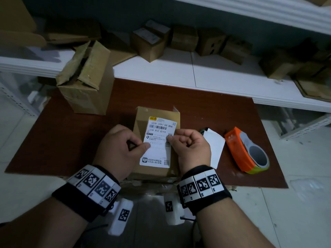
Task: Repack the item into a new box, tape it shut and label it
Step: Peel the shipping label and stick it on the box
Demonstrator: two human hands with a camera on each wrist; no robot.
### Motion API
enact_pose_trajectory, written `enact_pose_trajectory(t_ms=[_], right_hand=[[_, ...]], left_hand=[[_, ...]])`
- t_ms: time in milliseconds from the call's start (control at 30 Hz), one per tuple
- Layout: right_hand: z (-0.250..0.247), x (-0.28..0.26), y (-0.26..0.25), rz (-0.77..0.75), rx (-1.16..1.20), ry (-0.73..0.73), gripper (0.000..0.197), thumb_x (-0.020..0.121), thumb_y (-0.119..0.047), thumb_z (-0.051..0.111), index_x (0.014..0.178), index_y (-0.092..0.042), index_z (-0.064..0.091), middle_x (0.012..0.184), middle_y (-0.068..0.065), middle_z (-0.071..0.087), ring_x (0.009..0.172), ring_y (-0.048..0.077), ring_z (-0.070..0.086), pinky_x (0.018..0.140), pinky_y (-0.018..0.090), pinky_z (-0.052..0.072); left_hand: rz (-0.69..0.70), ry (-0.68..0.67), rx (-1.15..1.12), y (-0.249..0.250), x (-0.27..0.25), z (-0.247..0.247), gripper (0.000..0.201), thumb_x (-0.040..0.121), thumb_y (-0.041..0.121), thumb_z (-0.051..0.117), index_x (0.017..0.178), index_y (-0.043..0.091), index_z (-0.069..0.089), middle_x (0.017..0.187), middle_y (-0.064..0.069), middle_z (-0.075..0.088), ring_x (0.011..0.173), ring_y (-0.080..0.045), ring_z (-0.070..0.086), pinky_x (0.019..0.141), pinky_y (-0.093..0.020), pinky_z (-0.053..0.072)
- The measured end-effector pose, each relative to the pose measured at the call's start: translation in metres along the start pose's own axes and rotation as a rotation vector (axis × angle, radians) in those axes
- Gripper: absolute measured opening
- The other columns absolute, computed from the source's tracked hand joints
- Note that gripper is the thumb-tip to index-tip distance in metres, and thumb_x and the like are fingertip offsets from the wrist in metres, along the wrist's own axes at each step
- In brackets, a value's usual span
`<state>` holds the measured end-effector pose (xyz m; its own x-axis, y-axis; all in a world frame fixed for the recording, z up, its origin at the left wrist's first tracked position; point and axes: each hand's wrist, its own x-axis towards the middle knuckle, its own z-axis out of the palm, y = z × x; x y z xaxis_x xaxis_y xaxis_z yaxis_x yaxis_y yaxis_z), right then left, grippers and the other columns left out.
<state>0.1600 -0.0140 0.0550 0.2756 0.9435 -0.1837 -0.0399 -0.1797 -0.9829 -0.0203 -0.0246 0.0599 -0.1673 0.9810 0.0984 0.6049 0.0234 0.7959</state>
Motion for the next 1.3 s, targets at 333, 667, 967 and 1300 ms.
enact_pose_trajectory(t_ms=[333,667,967,1300], right_hand=[[-0.003,0.003,0.009,-0.105,-0.223,0.056,0.026,0.075,-0.028,0.088,0.096,-0.031,0.072,0.097,0.002,0.07,0.077,0.013,0.063,0.061,0.019,0.052],[-0.013,-0.011,0.0,-0.282,-0.551,-0.229,0.051,0.093,-0.036,0.069,0.14,-0.045,0.051,0.158,-0.017,0.034,0.142,0.002,0.034,0.109,0.021,0.038],[-0.002,-0.017,0.007,-0.198,-0.758,-0.412,0.066,0.103,-0.039,0.049,0.159,-0.038,0.015,0.164,-0.023,-0.022,0.147,0.012,0.032,0.112,0.035,0.045],[-0.005,-0.021,-0.005,-0.114,-0.693,-0.399,0.065,0.1,-0.026,0.046,0.156,-0.047,0.022,0.166,-0.017,-0.018,0.123,-0.005,0.028,0.079,-0.001,0.034]], left_hand=[[0.129,-0.055,0.121,-0.005,0.001,-0.001,0.018,0.077,0.031,0.08,0.091,0.033,0.071,0.105,0.013,0.048,0.104,-0.01,0.043,0.092,-0.026,0.036],[0.105,-0.155,-0.004,-0.008,0.0,-0.006,0.06,0.077,0.044,0.071,0.132,0.05,0.049,0.155,0.019,0.015,0.144,-0.008,0.021,0.112,-0.031,0.034],[-0.01,-0.408,-0.098,-0.013,0.001,0.008,0.074,0.093,0.033,0.062,0.154,0.046,0.022,0.163,0.024,-0.005,0.133,0.007,0.03,0.095,-0.012,0.04],[-0.007,-0.328,-0.06,-0.006,0.0,0.006,0.07,0.099,0.034,0.053,0.155,0.045,0.013,0.161,0.025,-0.011,0.133,0.013,0.004,0.104,-0.018,0.027]])
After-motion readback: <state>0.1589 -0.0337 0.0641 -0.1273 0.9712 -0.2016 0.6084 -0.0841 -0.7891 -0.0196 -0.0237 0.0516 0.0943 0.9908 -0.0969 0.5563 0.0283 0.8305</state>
